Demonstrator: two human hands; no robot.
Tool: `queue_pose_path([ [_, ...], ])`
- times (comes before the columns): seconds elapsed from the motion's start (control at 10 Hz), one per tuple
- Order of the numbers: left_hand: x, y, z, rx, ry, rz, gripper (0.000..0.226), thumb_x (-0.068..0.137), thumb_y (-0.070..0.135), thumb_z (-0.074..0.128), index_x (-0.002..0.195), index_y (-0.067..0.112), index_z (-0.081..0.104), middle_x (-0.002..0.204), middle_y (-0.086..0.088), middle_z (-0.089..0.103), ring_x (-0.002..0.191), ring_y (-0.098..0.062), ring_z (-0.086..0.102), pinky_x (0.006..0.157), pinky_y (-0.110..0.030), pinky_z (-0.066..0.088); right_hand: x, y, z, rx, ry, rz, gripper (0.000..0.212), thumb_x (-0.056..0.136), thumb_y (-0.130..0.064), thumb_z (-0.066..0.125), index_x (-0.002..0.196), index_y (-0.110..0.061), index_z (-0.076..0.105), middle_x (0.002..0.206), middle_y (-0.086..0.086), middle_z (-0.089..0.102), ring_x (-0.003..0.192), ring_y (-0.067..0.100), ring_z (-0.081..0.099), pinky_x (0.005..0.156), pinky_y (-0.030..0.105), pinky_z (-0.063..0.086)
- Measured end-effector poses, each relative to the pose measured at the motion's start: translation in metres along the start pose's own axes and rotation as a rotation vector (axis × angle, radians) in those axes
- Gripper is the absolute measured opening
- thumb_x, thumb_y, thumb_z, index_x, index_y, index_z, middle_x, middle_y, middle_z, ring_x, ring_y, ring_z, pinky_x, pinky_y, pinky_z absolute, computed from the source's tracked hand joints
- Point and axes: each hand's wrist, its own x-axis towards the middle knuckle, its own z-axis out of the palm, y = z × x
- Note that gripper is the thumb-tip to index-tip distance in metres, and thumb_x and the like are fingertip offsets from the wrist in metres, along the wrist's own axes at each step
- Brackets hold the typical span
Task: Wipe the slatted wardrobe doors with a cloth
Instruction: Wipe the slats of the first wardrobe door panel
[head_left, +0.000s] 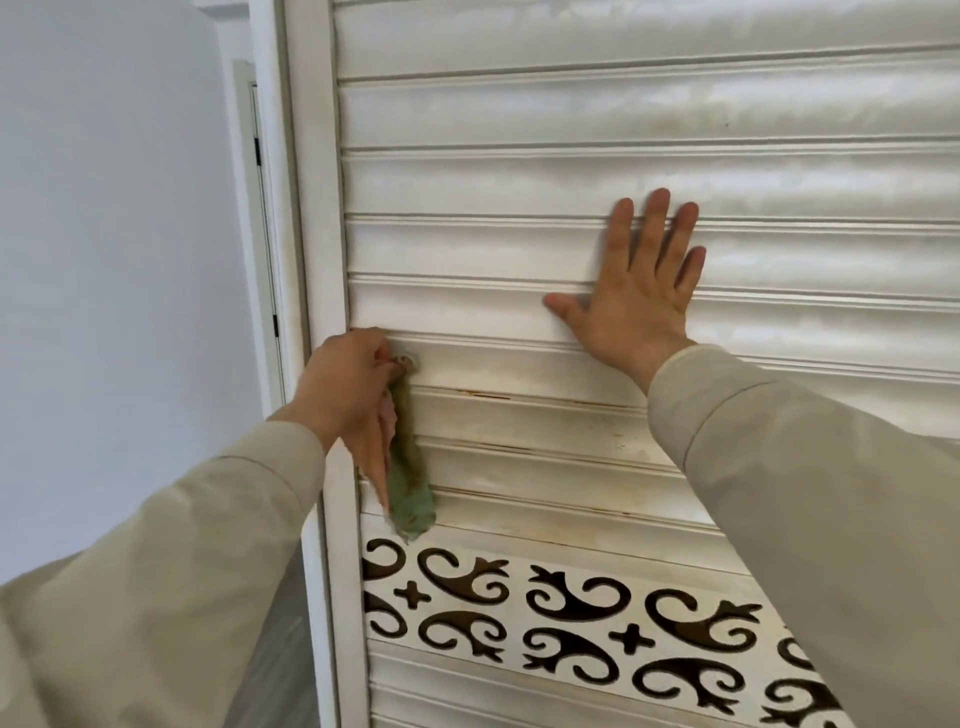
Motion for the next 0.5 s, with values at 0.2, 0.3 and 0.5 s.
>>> queue_pose_path([
  [0.2,-0.011,0.016,0.019,0.033,-0.037,0.211,0.029,0.093,0.027,0.065,0.071,0.021,0.048,0.062,0.002,0.061,0.056,-0.018,0.059,0.051,-0.028,0.045,0.002,0.0,0.001,-0.008,0.028,-0.008,0.112,0.084,-0.078,0.043,0.154,-0.017,-0.019,0.158,0.016,-0.03,0.144,0.04,-0.029,0.117,0.058,-0.011],
  [0.3,-0.013,0.016,0.028,0.039,-0.042,0.22,0.028,0.093,0.027,0.065,0.072,0.02,0.048,0.067,0.002,0.059,0.061,-0.018,0.057,0.056,-0.031,0.049,0.002,0.001,0.003,-0.009,0.032,-0.004,0.112,0.084,-0.077,0.044,0.155,-0.017,-0.019,0.159,0.015,-0.03,0.144,0.04,-0.029,0.117,0.057,-0.01],
  [0.5,-0.01,0.027,0.034,0.08,-0.047,0.197,0.028,0.092,0.035,0.065,0.074,0.02,0.049,0.073,0.0,0.058,0.072,-0.025,0.057,0.066,-0.039,0.052,0.002,0.001,0.005,-0.005,0.057,-0.006,0.111,0.085,-0.076,0.045,0.155,-0.016,-0.016,0.159,0.016,-0.028,0.144,0.041,-0.027,0.117,0.058,-0.009],
])
